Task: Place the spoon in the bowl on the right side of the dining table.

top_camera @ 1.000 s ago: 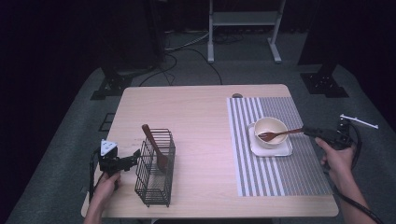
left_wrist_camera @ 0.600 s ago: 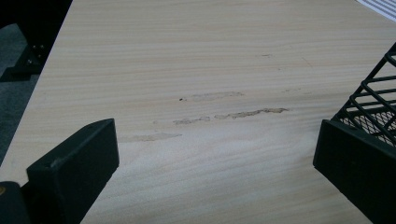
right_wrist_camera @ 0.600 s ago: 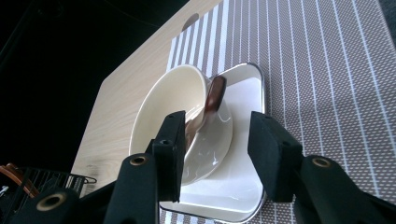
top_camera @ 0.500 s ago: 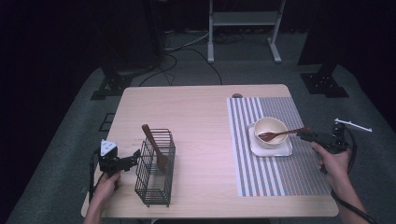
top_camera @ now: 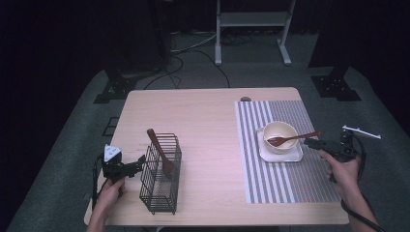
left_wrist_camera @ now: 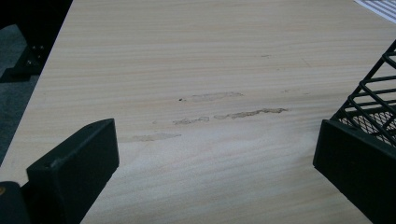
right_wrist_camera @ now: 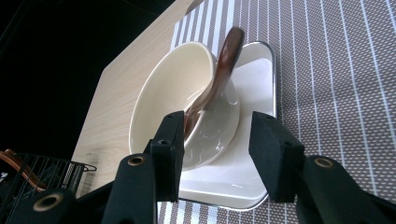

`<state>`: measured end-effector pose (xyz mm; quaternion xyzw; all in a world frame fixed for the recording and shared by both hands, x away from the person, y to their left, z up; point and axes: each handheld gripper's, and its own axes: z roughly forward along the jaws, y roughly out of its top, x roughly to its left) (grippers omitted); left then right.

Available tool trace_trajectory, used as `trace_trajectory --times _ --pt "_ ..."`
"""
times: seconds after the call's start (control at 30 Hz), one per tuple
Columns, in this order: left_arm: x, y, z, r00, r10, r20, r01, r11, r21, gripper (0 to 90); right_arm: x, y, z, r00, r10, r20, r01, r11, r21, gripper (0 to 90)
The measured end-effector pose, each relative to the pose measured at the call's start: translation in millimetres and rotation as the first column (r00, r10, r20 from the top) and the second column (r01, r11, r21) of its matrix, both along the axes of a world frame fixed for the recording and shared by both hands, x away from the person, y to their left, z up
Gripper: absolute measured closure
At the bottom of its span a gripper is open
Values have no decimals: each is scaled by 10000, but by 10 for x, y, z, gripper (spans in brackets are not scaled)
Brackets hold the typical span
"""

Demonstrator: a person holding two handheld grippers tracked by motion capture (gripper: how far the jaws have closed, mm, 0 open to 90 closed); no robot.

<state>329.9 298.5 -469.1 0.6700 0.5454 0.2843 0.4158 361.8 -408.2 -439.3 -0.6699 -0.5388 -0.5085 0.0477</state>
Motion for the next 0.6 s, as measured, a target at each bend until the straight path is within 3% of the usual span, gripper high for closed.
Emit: trace_trajectory --times 0.6 --pt "0 1 0 10000 -15 -8 15 10000 -1 0 -50 91 -78 9995 303 -76 -303 9995 -63 534"
